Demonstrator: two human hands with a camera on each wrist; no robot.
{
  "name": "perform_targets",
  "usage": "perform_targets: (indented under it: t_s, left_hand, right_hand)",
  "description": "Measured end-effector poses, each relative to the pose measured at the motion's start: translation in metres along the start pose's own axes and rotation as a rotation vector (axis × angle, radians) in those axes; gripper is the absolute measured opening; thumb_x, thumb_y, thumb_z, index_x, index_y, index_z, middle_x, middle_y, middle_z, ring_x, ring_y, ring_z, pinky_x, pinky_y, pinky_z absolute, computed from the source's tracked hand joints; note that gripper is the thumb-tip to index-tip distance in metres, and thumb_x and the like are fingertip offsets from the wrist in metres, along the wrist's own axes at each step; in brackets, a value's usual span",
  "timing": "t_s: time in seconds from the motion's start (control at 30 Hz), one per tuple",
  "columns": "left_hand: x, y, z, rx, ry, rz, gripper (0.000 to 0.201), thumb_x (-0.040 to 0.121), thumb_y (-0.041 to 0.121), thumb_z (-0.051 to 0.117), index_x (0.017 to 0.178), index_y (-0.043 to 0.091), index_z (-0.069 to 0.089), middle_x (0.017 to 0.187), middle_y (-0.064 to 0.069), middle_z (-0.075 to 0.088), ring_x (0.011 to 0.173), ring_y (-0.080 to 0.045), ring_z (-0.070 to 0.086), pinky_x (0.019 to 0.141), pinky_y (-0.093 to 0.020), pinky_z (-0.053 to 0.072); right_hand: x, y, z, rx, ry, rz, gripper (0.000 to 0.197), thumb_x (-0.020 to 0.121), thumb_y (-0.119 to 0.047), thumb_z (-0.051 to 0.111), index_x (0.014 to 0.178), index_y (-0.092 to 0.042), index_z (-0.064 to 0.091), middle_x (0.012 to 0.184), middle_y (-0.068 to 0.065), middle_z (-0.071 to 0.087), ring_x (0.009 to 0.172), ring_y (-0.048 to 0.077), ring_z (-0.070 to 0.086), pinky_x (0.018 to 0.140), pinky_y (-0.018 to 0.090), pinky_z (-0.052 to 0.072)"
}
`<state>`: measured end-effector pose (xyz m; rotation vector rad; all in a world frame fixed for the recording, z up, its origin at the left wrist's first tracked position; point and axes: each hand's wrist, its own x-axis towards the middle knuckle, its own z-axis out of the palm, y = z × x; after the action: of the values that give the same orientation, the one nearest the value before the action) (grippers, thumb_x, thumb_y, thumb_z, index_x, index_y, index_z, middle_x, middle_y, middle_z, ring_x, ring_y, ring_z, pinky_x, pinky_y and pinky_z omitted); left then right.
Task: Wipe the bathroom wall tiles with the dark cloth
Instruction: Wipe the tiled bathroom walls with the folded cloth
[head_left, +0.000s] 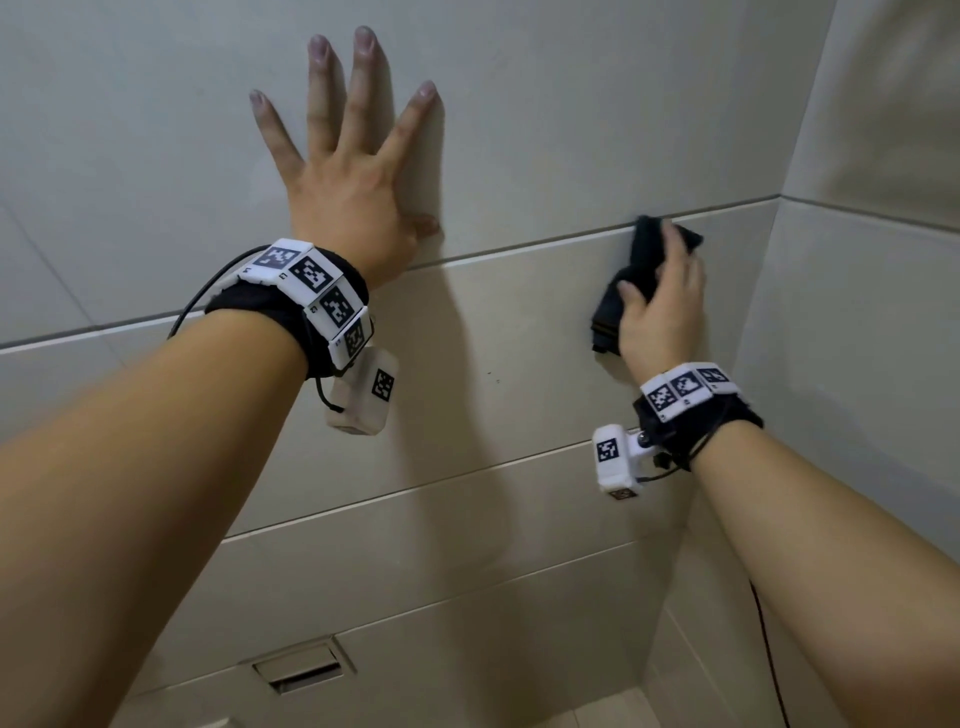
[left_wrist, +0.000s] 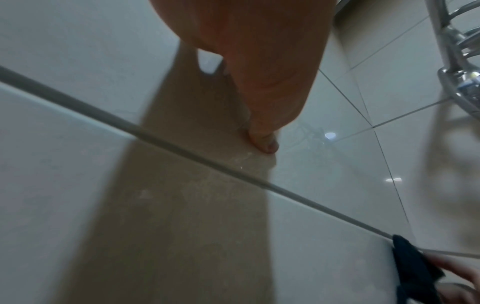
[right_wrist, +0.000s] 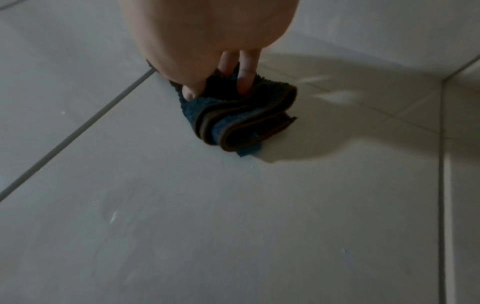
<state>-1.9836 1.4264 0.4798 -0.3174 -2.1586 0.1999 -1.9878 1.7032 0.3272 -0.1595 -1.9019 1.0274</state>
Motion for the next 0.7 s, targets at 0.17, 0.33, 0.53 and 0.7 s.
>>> perform_targets:
  t_s: [0.17,0.33,0.53,0.7]
  left_hand:
    - [0.000,0.000,0.000,-0.005,0.008,-0.001,0.108,0.073,0.053,0.077,0.156,0.040,0.009,0.166,-0.011,-0.008,0.151,-0.044,-0.006,0.108,-0.079,0.001]
    - [0.000,0.001,0.000,0.000,0.007,-0.001,0.108,0.074,0.053,0.077,0.156,0.040,0.008,0.166,-0.011,-0.008,0.151,-0.044,-0.006,0.108,-0.079,0.001]
    - [0.000,0.001,0.001,0.012,0.000,-0.005,0.108,0.075,0.056,0.075,0.156,0.041,0.005,0.166,-0.012,-0.009,0.151,-0.043,-0.007,0.109,-0.078,0.002]
    - [0.000,0.001,0.000,0.006,0.004,-0.005,0.107,0.075,0.056,0.075,0.156,0.041,0.007,0.166,-0.012,-0.008,0.150,-0.044,-0.006,0.109,-0.079,0.002]
  right_hand:
    - [0.009,0.017,-0.018,0.121,0.091,0.212,0.068,0.078,-0.017,0.078,0.132,-0.020,0.038,0.107,0.003,0.057,0.077,0.013,0.053,0.074,0.028,0.050]
    - [0.011,0.023,-0.026,0.169,0.143,0.259,0.069,0.075,-0.020,0.081,0.129,-0.017,0.038,0.108,-0.001,0.060,0.077,0.009,0.056,0.061,0.006,0.043]
    - [0.007,0.019,-0.024,0.229,0.215,0.302,0.072,0.072,-0.028,0.084,0.125,-0.019,0.035,0.106,-0.008,0.062,0.082,0.004,0.063,0.062,0.010,0.049]
    - [0.006,0.016,-0.020,0.270,0.240,0.342,0.057,0.073,-0.027,0.083,0.109,-0.019,0.039,0.108,0.001,0.062,0.085,0.010,0.064,0.062,0.015,0.053]
